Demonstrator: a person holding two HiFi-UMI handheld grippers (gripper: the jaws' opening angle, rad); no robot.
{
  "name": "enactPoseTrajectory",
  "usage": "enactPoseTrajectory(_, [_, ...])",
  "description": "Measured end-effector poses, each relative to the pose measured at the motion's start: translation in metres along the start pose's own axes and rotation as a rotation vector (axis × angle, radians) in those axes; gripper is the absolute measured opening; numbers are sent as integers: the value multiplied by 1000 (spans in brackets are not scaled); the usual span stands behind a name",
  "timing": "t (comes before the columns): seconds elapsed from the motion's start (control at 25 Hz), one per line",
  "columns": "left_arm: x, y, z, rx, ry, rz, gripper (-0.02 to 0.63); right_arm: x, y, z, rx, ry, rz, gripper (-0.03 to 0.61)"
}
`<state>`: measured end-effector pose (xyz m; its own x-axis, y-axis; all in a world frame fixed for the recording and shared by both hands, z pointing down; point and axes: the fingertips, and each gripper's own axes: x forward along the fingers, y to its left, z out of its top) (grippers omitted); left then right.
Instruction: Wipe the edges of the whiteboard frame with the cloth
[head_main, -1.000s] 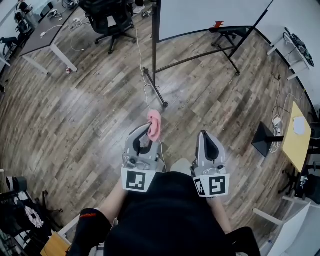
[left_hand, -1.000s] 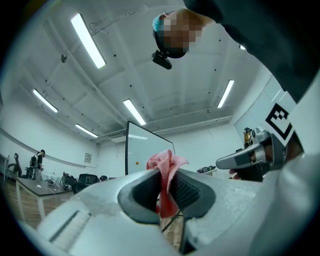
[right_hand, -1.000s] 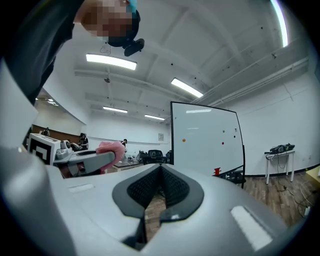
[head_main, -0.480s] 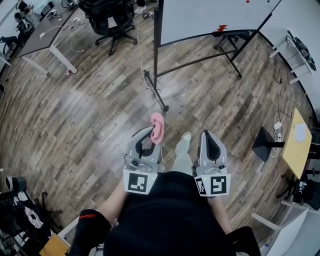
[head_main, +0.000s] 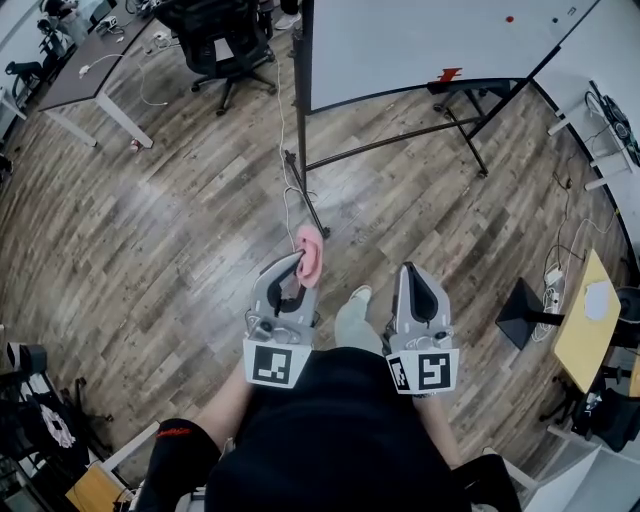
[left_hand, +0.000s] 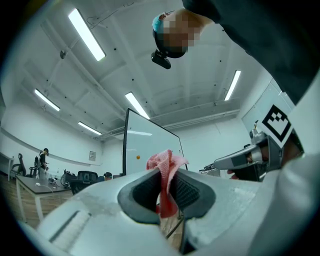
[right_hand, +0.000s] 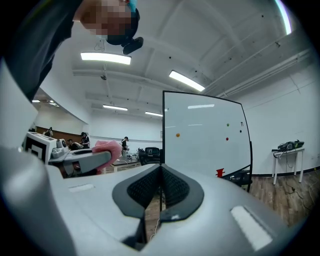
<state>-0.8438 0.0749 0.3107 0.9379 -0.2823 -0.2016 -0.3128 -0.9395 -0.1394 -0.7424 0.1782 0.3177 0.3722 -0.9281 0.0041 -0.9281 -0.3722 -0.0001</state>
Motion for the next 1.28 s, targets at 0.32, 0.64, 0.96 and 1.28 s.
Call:
enactPoseTrajectory(0.32, [84,-24,-12,7,10,45,46,45,-74,-3,10,18,68,2])
enactPoseTrajectory(0.64, [149,-49,-22,22,25,113,46,76,-145,-1,33,15,128,2])
enactPoseTrajectory(0.96, [182,-55,-30,32,44,162,46,94,-185,-12,47,41,152,2])
enactPoseTrajectory(1.28, [213,-48,-64,43,88,160,46,126,-204,-30,36,66,172,2])
